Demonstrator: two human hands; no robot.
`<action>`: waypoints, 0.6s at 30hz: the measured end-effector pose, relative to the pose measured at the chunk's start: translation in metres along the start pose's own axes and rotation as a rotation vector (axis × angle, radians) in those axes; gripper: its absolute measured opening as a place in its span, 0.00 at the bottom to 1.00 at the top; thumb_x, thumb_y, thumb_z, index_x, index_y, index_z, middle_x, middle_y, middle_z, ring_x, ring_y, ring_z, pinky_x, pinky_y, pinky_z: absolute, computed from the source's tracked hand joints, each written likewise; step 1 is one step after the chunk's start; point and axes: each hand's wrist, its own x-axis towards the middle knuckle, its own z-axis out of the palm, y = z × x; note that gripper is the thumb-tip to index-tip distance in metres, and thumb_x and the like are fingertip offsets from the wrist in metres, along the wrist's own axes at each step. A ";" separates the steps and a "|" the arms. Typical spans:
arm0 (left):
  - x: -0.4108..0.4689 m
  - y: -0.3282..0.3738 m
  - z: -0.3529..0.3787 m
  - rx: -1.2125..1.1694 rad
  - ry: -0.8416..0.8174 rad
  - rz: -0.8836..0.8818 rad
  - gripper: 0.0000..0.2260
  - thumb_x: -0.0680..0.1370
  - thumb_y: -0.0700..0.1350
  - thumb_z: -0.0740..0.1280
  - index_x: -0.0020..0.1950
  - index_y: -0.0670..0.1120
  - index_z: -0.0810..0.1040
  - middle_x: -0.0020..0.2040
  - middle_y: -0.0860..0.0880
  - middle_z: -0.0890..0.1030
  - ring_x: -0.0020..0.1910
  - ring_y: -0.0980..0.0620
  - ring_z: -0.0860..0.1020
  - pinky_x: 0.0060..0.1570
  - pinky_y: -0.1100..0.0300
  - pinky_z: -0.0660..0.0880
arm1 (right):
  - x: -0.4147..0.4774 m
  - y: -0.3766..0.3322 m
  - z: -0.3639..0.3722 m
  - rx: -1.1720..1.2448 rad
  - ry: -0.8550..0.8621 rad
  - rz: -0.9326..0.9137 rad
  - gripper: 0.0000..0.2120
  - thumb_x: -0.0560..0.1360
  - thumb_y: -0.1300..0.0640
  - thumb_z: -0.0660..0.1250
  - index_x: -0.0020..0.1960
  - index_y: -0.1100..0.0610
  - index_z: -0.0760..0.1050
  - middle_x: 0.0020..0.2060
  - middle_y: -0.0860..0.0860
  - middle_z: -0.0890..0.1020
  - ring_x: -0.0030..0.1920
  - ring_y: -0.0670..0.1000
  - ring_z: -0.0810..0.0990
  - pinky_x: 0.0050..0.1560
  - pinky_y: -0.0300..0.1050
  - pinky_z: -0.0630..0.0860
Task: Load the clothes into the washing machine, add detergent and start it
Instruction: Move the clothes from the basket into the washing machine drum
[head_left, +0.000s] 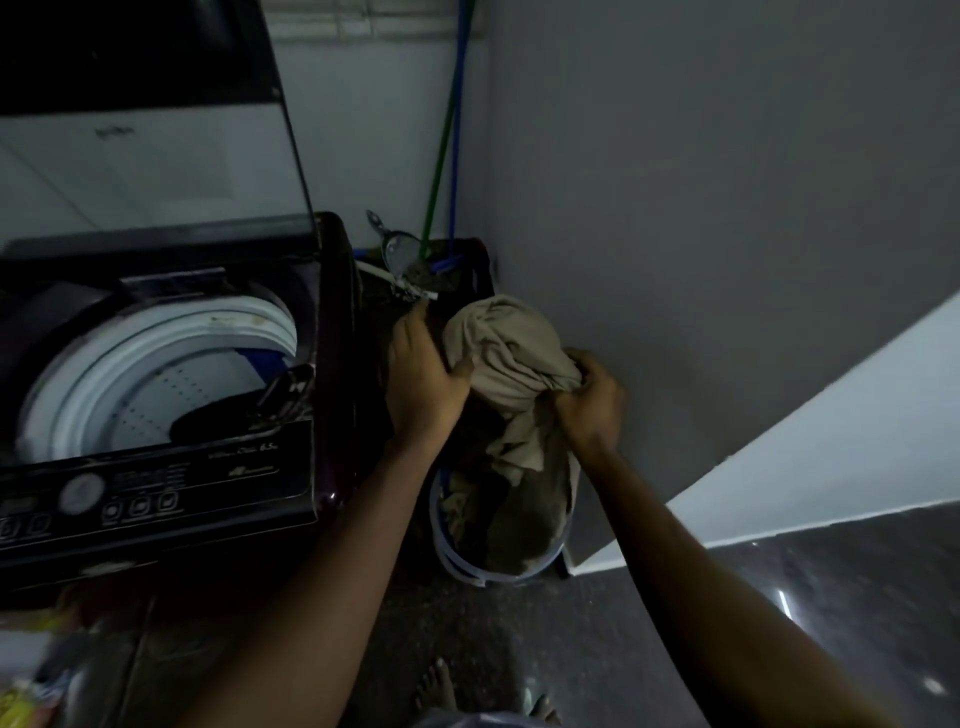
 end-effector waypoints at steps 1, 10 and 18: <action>0.000 0.005 -0.003 0.134 0.031 0.153 0.35 0.72 0.43 0.74 0.75 0.45 0.63 0.72 0.44 0.67 0.71 0.44 0.67 0.65 0.47 0.71 | 0.002 -0.003 -0.002 -0.023 0.019 -0.009 0.17 0.71 0.61 0.67 0.60 0.54 0.78 0.53 0.53 0.83 0.51 0.52 0.81 0.51 0.44 0.77; 0.022 0.030 -0.008 0.786 -0.325 0.525 0.50 0.66 0.60 0.74 0.80 0.52 0.49 0.77 0.45 0.60 0.76 0.43 0.59 0.72 0.45 0.55 | 0.031 -0.065 -0.007 -0.110 -0.101 -0.222 0.16 0.69 0.68 0.65 0.53 0.57 0.83 0.43 0.54 0.80 0.42 0.51 0.78 0.40 0.39 0.72; 0.055 0.054 -0.026 0.270 0.024 0.441 0.25 0.70 0.48 0.71 0.66 0.46 0.76 0.56 0.43 0.82 0.50 0.39 0.81 0.45 0.45 0.77 | 0.049 -0.111 -0.026 0.365 -0.134 -0.266 0.17 0.68 0.71 0.71 0.55 0.61 0.80 0.47 0.47 0.83 0.46 0.38 0.80 0.46 0.31 0.75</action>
